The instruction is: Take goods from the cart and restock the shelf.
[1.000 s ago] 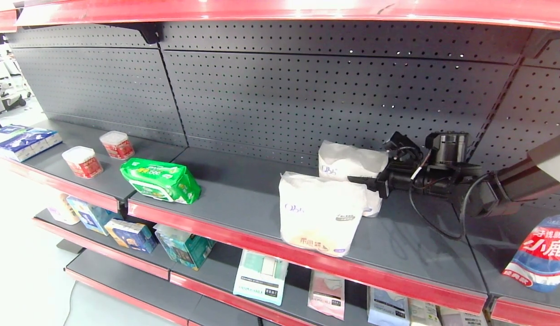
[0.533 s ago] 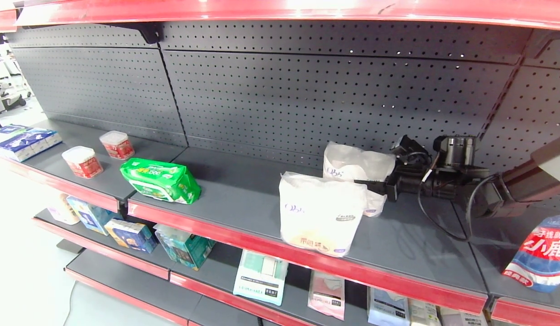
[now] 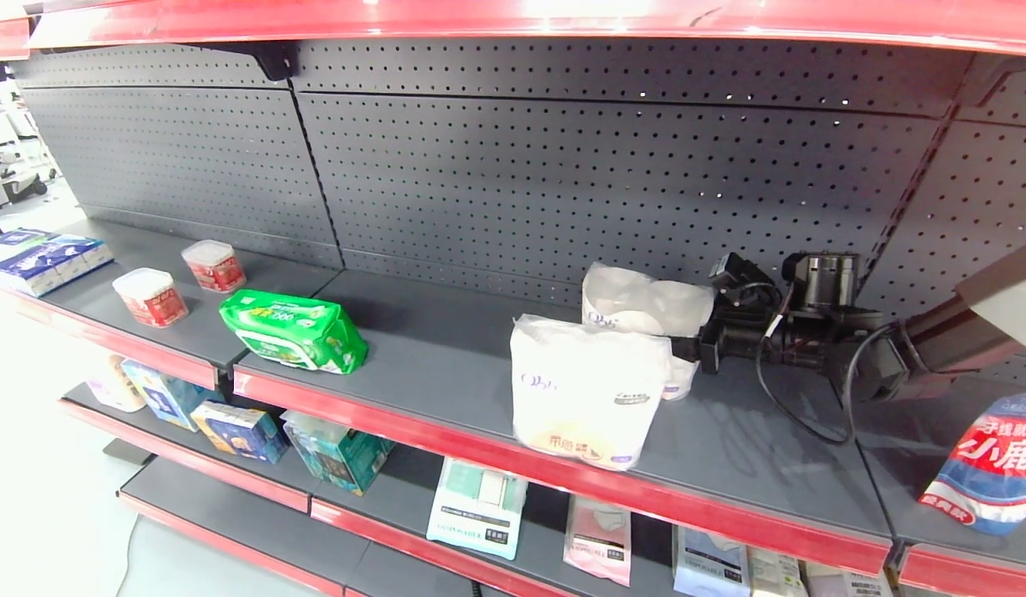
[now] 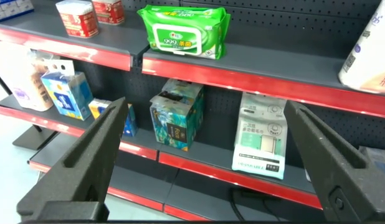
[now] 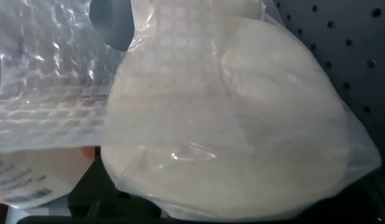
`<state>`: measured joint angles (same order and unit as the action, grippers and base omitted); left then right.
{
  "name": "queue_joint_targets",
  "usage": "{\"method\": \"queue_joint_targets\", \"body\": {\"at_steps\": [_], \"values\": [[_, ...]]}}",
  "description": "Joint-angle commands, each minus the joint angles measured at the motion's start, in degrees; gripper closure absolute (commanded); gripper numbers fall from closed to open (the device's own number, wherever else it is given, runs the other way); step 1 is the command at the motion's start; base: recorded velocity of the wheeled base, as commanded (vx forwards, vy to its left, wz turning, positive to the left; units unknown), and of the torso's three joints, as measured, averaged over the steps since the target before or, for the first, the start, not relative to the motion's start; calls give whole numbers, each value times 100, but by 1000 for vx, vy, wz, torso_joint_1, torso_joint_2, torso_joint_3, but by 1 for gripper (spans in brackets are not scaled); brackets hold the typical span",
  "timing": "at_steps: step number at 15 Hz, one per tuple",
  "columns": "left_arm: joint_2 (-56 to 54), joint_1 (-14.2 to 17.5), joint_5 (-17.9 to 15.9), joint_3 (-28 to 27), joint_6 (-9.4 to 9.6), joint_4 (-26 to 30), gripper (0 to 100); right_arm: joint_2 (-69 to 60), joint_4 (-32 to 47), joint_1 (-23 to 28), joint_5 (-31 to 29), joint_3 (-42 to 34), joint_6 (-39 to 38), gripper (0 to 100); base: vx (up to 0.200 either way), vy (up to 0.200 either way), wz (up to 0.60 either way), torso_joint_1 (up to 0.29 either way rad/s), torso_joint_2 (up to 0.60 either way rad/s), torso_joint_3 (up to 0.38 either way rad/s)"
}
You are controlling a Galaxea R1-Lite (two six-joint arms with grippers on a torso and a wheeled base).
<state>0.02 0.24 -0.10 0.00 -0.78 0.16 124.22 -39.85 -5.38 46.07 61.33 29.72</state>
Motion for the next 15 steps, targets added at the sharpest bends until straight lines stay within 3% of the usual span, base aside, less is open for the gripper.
{"method": "queue_joint_targets", "body": {"at_steps": [1, 15], "values": [[-2, 2, 1, 0, -1, -7, 0, 93, 4, -148, -1, 125, -45, 100, 0, 0, 0, 0, 0, 0], [-2, 2, 1, 0, -1, -7, 0, 14, 12, -227, -379, -121, -107, 100, 0, 0, 0, 0, 0, 0]]}}
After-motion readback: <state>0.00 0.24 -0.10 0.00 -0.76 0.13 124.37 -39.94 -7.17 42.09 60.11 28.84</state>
